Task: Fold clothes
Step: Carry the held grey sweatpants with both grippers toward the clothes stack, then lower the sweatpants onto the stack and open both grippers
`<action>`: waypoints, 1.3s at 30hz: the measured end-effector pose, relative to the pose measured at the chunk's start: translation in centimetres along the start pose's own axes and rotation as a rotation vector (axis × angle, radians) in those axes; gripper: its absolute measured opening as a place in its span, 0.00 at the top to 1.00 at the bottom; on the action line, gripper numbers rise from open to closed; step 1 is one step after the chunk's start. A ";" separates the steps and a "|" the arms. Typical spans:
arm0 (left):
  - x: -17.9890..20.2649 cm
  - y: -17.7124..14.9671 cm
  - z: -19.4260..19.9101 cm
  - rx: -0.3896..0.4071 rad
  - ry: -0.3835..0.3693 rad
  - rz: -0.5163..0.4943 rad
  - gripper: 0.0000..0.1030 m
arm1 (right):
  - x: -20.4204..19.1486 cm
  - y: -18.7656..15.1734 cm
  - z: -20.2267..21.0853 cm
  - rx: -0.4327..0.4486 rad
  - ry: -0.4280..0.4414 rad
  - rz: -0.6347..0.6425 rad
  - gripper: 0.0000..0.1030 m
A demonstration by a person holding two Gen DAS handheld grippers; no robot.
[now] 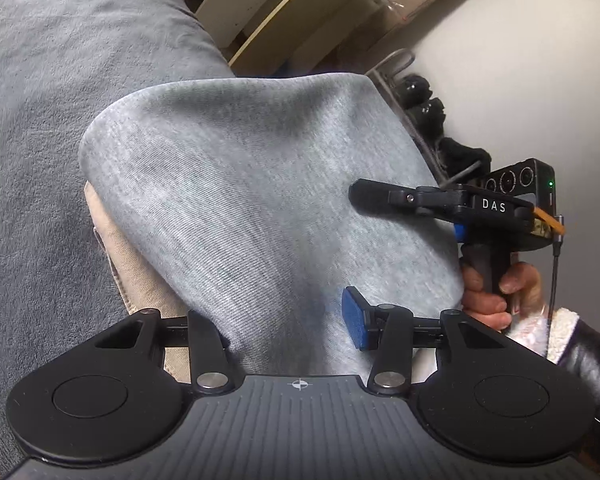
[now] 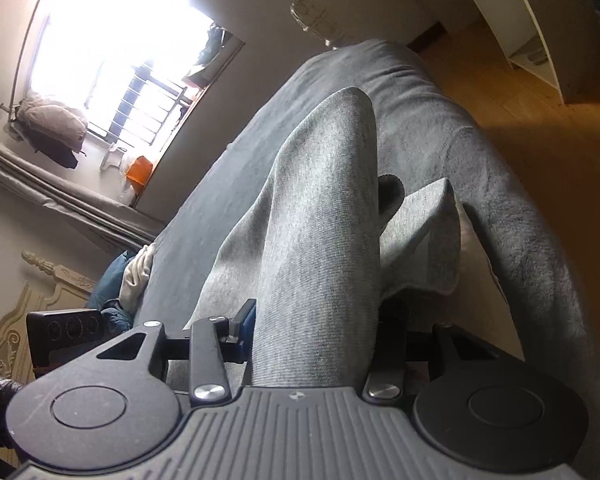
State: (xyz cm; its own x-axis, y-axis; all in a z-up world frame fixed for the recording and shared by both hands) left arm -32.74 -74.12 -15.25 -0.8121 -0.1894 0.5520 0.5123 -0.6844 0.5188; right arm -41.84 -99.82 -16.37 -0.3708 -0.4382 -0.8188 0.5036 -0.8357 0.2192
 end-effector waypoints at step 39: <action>6.4 2.0 -1.0 0.034 0.280 -0.607 0.33 | -3.8 -2.3 4.7 0.200 -0.300 0.360 0.60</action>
State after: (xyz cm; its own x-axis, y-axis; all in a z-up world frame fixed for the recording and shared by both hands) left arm -37.24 -77.41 -11.32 -0.9985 0.0434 -0.0326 -0.0537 -0.7052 0.7069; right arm -45.23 -97.81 -11.25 -0.4237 -0.7616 -0.4904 0.4924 -0.6481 0.5810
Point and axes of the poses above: each gripper's, at about its wrist camera, not at the fingertips, and z roughly against the way its jaws point, x to its right, y to its top, the point moved 6 cm from there along -z, roughly the way its jaws point, and after that the axes turned 13 degrees about -z, right-handed, at the moved point
